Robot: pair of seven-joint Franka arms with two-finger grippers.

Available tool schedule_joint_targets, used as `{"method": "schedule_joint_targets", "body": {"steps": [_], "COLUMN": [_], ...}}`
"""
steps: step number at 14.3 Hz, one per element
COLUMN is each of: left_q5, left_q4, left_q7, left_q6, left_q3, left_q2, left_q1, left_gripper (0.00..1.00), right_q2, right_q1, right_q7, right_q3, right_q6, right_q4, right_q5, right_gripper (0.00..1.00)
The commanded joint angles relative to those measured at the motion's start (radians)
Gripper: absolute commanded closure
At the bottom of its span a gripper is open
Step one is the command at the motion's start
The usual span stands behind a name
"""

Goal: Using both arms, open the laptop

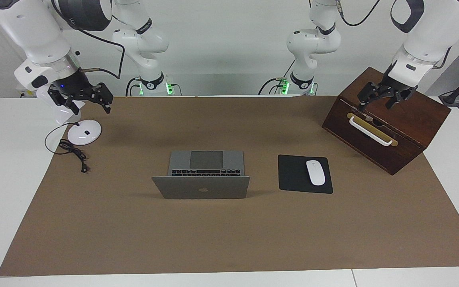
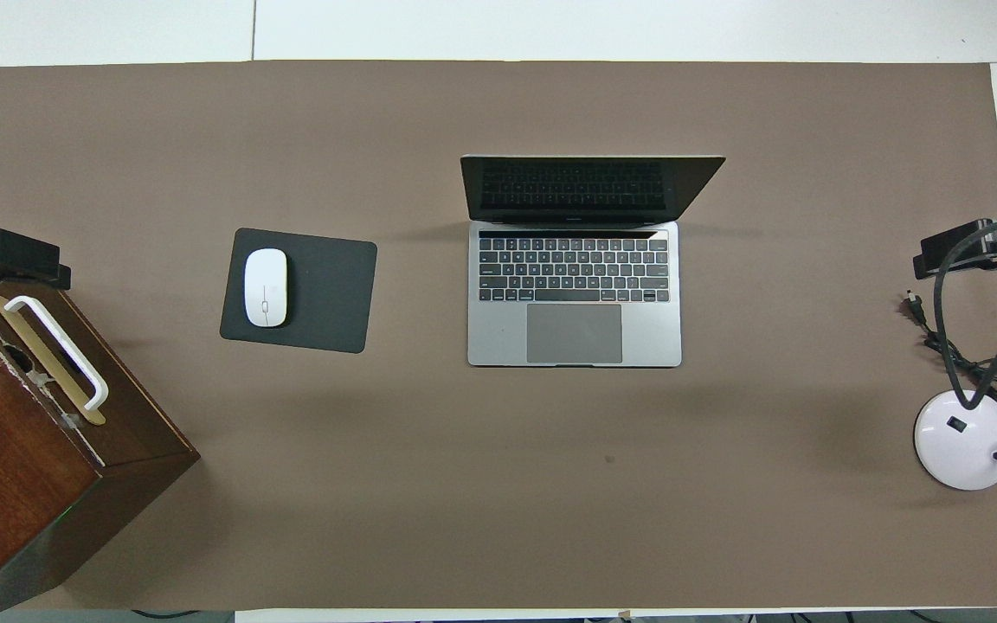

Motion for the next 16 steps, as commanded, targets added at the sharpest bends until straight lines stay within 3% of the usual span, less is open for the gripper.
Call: {"method": "schedule_joint_targets", "body": {"steps": [1,16], "left_q5": [0.011,0.011], "left_q4": [-0.001,-0.001], "left_q7": [0.008,0.01], "left_q6": [-0.015,-0.016], "left_q3": [0.008,0.009], "left_q2": [-0.006,-0.006], "left_q1": [-0.009,-0.005], "left_gripper": [0.0,0.0], "right_q2": [-0.004,-0.008], "right_q1": [-0.015,-0.004], "right_q7": [0.011,0.014], "right_q3": [0.007,0.004], "right_q6": [-0.015,-0.016], "right_q4": [0.015,0.005], "right_q5": [0.002,-0.055], "right_gripper": [0.04,0.05]}}
